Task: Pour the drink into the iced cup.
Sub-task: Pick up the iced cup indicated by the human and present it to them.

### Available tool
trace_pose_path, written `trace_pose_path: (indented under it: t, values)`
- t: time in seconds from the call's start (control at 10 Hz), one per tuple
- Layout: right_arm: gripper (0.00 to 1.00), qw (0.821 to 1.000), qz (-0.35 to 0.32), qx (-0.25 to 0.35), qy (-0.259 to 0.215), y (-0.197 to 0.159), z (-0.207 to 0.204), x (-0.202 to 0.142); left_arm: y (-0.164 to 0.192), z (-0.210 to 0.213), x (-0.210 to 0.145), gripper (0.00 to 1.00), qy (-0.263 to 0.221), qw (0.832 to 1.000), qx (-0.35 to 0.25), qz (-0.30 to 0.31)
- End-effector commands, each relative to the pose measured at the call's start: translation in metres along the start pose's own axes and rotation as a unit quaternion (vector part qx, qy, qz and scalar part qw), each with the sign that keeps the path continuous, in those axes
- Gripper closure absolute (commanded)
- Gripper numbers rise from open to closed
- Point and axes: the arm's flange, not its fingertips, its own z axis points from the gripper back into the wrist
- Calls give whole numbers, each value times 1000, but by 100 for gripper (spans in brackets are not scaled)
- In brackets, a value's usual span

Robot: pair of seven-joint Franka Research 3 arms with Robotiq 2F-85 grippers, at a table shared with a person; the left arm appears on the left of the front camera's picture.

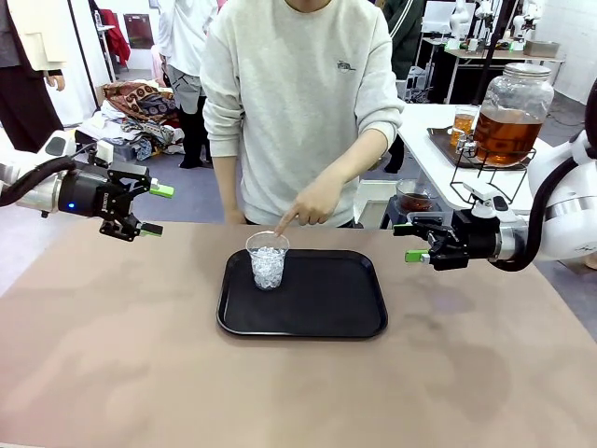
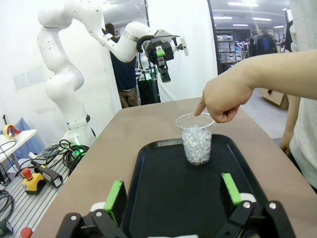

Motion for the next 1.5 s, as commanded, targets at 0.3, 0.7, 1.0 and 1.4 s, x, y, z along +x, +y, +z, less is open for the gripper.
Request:
trace_pose_path:
  t: [0.3,0.7,1.0,1.4]
  values:
    - [0,1000,-1,-2,1,-3,-2,3,0,0,0,0,-1,1000,0,-1]
    - [0,1000,-1,-2,1,-3,-2,3,0,0,0,0,-1,1000,0,-1]
    - [0,1000,-1,-2,1,-3,-2,3,0,0,0,0,-1,1000,0,-1]
    - [0,1000,-1,-2,1,-3,-2,3,0,0,0,0,0,1000,0,0]
